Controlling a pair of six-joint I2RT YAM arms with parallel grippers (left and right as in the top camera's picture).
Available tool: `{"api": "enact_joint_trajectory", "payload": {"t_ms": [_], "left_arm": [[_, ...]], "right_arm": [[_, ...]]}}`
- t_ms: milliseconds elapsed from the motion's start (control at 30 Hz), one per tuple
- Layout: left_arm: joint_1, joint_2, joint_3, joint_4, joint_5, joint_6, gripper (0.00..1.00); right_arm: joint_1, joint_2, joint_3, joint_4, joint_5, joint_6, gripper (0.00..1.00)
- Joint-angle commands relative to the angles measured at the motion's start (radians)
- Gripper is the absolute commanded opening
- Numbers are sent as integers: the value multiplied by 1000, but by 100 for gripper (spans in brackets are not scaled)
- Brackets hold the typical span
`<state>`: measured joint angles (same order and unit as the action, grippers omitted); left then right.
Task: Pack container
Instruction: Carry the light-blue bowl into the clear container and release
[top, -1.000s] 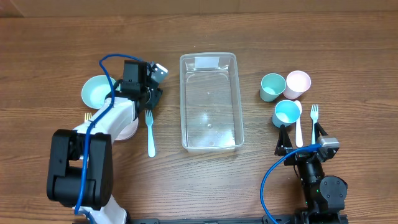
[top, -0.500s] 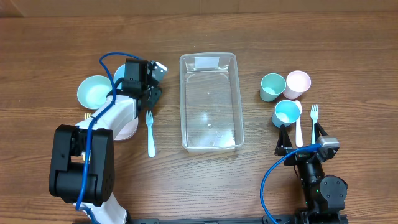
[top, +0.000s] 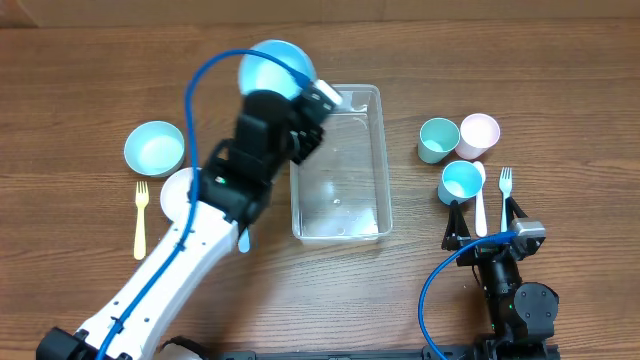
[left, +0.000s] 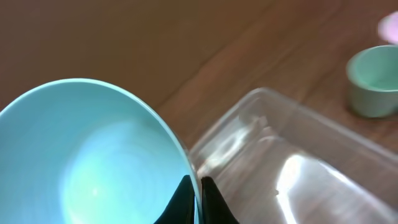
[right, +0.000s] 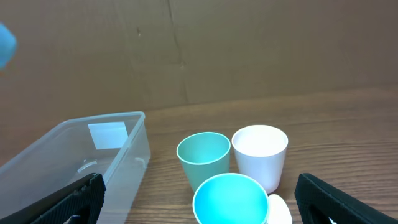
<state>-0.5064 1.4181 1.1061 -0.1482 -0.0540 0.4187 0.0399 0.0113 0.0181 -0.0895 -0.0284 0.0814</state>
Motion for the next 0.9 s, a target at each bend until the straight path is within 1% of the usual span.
{"api": "enact_joint_trajectory", "payload": {"t_ms": [0,67,167,400,567,733,867], "left_arm": [[-94,16,17,-23,6,-3,4],[-132,60,17,-48,6,-3,4],[-142,134,17,-68,5,-3,4],[-140,304,17,4,-25,12,4],[-138,364,17,43,-33,31,4],[-105,433,17,127,-34,50,4],[-94,462,17,151,-34,57,5]], "right_arm": [[6,-7,-10,8,0,-2,100],[6,-7,-10,8,0,-2,100],[6,-7,-10,8,0,-2,100],[6,-7,-10,8,0,-2,100],[6,-7,-10,8,0,-2,100],[6,-7,-10,8,0,-2,100],[6,-7,-10,8,0,-2,100]]}}
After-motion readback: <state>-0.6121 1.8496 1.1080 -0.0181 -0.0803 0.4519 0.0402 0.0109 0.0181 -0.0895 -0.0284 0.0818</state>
